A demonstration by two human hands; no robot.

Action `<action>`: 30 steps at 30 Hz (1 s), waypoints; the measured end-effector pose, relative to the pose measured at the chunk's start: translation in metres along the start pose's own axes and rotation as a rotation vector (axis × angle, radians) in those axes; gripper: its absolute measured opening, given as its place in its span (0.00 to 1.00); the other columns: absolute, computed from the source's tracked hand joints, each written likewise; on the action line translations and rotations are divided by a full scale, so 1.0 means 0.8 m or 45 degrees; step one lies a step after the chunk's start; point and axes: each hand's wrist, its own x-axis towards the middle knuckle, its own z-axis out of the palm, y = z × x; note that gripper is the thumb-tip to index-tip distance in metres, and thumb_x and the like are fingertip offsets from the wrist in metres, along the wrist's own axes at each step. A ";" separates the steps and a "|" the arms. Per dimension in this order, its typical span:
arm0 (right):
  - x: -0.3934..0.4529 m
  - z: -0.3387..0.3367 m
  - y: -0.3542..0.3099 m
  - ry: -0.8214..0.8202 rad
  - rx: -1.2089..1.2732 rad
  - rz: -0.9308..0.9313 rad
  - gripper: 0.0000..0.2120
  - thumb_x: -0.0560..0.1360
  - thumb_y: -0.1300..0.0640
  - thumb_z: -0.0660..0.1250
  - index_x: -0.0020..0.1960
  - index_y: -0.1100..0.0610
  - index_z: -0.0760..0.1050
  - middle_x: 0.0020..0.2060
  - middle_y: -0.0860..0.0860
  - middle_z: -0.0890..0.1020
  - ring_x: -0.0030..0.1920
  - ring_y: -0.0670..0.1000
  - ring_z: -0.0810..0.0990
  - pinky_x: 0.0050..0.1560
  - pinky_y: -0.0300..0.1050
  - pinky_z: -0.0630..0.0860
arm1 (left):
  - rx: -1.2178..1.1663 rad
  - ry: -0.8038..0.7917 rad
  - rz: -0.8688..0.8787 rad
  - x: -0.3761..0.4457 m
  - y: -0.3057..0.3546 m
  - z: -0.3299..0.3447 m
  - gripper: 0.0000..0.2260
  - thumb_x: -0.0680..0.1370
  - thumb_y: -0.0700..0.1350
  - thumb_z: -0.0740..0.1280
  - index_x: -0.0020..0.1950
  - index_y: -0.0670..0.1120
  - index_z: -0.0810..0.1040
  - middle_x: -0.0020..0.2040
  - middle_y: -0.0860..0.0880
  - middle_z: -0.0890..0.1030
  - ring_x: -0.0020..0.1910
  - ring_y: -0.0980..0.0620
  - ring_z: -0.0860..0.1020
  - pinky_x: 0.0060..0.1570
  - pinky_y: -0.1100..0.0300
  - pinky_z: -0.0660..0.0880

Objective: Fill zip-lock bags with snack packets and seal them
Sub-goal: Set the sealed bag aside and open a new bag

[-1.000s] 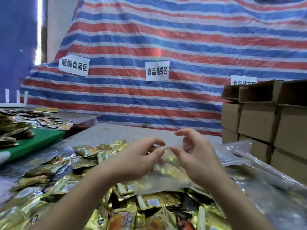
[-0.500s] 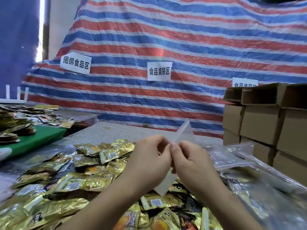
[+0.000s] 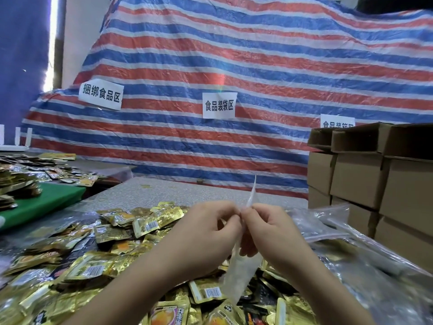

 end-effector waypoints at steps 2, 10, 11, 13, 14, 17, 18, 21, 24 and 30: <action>0.000 -0.001 -0.001 -0.027 -0.025 0.008 0.17 0.80 0.60 0.60 0.33 0.62 0.75 0.26 0.54 0.79 0.27 0.51 0.79 0.32 0.48 0.76 | 0.029 -0.012 -0.033 0.001 -0.003 -0.001 0.12 0.81 0.50 0.60 0.39 0.51 0.77 0.34 0.56 0.78 0.30 0.60 0.72 0.29 0.65 0.69; -0.001 -0.004 0.001 -0.082 -0.136 -0.120 0.11 0.81 0.60 0.63 0.41 0.57 0.78 0.29 0.51 0.80 0.31 0.47 0.79 0.36 0.49 0.76 | 0.063 -0.033 -0.108 0.000 -0.006 -0.001 0.11 0.81 0.52 0.61 0.41 0.52 0.75 0.33 0.62 0.76 0.29 0.61 0.71 0.29 0.68 0.67; -0.001 -0.005 0.001 -0.092 -0.111 -0.123 0.10 0.81 0.60 0.63 0.43 0.58 0.79 0.29 0.51 0.80 0.31 0.47 0.79 0.35 0.46 0.76 | 0.053 -0.015 -0.114 0.000 -0.005 -0.001 0.11 0.81 0.52 0.61 0.41 0.52 0.75 0.32 0.62 0.76 0.28 0.61 0.71 0.28 0.68 0.66; -0.001 -0.007 0.001 -0.116 -0.037 -0.122 0.09 0.81 0.61 0.63 0.45 0.60 0.80 0.30 0.51 0.81 0.32 0.47 0.79 0.36 0.43 0.76 | 0.065 0.015 -0.102 0.001 -0.004 -0.002 0.12 0.81 0.53 0.61 0.41 0.52 0.75 0.32 0.59 0.76 0.28 0.61 0.71 0.29 0.66 0.66; -0.001 -0.008 0.000 -0.132 -0.003 -0.129 0.09 0.81 0.62 0.63 0.45 0.60 0.80 0.30 0.51 0.81 0.32 0.48 0.80 0.36 0.43 0.76 | 0.065 0.017 -0.097 0.001 -0.003 -0.003 0.12 0.81 0.54 0.61 0.41 0.51 0.75 0.32 0.57 0.77 0.29 0.60 0.72 0.29 0.64 0.67; -0.005 -0.010 -0.004 -0.199 0.061 -0.194 0.10 0.81 0.65 0.63 0.45 0.61 0.80 0.31 0.52 0.81 0.33 0.49 0.80 0.36 0.42 0.76 | -0.095 0.003 -0.142 0.002 0.004 -0.008 0.14 0.80 0.54 0.63 0.42 0.45 0.76 0.31 0.52 0.80 0.29 0.54 0.79 0.32 0.55 0.77; -0.006 -0.011 -0.006 -0.217 0.072 -0.223 0.10 0.81 0.66 0.63 0.44 0.60 0.80 0.31 0.51 0.81 0.33 0.48 0.80 0.36 0.41 0.76 | -0.140 -0.007 -0.149 0.001 0.007 -0.010 0.15 0.80 0.54 0.64 0.42 0.44 0.76 0.30 0.52 0.81 0.29 0.54 0.80 0.31 0.57 0.78; -0.008 -0.016 -0.010 -0.234 0.014 -0.312 0.13 0.80 0.68 0.63 0.42 0.56 0.80 0.30 0.49 0.81 0.33 0.47 0.80 0.36 0.40 0.76 | -0.149 -0.024 -0.138 0.000 0.012 -0.014 0.15 0.80 0.53 0.63 0.41 0.43 0.76 0.29 0.53 0.81 0.28 0.54 0.81 0.28 0.62 0.76; -0.009 -0.018 -0.008 -0.220 -0.109 -0.392 0.16 0.78 0.69 0.63 0.40 0.51 0.80 0.31 0.48 0.81 0.33 0.46 0.81 0.36 0.40 0.77 | -0.144 -0.064 -0.153 0.003 0.009 -0.015 0.16 0.81 0.52 0.63 0.42 0.41 0.76 0.30 0.48 0.81 0.28 0.53 0.81 0.29 0.59 0.76; -0.008 -0.021 -0.002 -0.275 -0.083 -0.388 0.09 0.79 0.67 0.65 0.43 0.61 0.81 0.32 0.55 0.82 0.34 0.49 0.81 0.37 0.44 0.78 | -0.371 -0.217 -0.185 0.002 -0.006 -0.017 0.14 0.82 0.47 0.62 0.40 0.43 0.75 0.29 0.50 0.78 0.28 0.52 0.78 0.28 0.64 0.72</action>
